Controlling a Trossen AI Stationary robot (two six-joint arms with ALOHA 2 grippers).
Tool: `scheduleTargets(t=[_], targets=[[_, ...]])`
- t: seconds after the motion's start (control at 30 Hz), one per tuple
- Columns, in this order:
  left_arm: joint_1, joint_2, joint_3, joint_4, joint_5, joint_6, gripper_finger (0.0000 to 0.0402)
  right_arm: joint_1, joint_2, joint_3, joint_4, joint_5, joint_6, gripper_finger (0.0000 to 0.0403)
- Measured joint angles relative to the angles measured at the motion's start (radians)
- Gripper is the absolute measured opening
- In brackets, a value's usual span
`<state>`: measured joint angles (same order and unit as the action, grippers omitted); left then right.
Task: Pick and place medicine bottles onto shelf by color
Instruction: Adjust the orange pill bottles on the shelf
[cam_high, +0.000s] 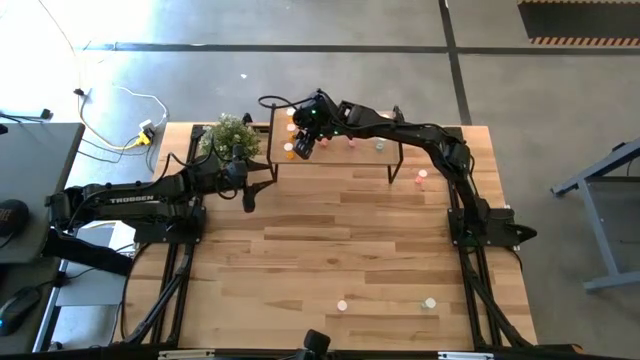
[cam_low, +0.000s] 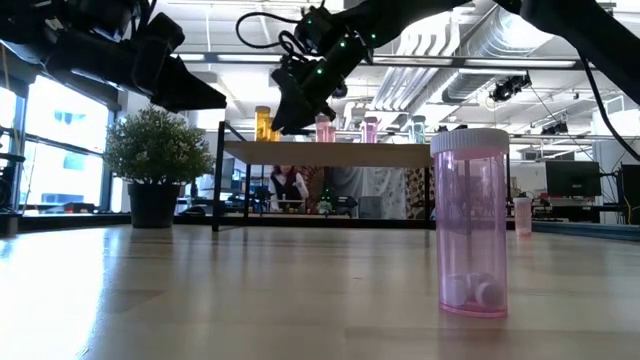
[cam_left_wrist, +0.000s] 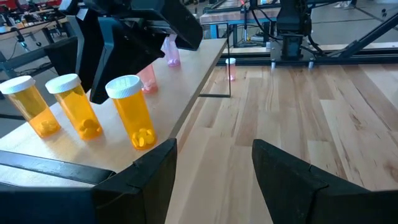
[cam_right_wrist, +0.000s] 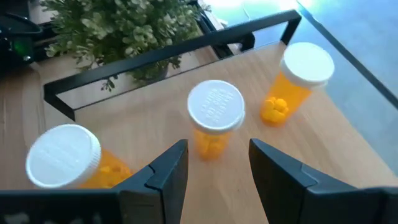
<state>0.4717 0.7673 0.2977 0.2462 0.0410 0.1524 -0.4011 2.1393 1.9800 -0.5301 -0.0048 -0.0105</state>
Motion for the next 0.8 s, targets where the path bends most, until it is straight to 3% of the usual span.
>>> scheduleTargets(t=[0.8], targets=[[0.0,0.043,0.0,0.082,-0.016,0.009,0.02,0.002,-0.039,0.001,0.02,0.028,-0.022,0.016]])
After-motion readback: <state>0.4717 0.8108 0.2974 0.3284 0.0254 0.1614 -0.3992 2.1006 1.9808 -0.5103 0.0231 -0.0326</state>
